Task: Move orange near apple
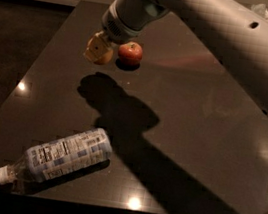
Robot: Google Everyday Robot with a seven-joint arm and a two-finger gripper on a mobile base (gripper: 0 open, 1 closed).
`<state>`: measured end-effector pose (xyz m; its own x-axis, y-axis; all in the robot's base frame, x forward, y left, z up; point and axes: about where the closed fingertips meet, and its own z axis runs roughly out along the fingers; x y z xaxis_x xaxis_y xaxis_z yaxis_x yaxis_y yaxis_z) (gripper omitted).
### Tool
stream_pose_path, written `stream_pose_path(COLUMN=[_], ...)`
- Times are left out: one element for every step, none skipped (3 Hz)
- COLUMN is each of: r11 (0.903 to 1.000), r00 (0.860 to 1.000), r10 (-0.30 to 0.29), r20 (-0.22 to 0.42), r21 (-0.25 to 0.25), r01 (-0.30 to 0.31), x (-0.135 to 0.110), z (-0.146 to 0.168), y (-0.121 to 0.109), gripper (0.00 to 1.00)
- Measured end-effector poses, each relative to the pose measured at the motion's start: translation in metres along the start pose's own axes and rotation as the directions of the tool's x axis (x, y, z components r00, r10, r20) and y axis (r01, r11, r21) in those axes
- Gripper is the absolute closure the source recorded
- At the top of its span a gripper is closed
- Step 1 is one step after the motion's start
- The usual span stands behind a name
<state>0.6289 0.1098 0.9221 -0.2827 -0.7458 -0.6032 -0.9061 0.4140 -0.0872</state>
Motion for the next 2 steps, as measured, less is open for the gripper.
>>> stream_pose_path(r11=[0.995, 0.9881], r00=[0.998, 0.995], r10=[0.06, 0.098], r20=[-0.016, -0.016], r21=[0.08, 0.12], r01=[-0.059, -0.096], x=[0.03, 0.055], z=[-0.019, -0.027], y=[-0.035, -0.053], gripper=[1.0, 1.0])
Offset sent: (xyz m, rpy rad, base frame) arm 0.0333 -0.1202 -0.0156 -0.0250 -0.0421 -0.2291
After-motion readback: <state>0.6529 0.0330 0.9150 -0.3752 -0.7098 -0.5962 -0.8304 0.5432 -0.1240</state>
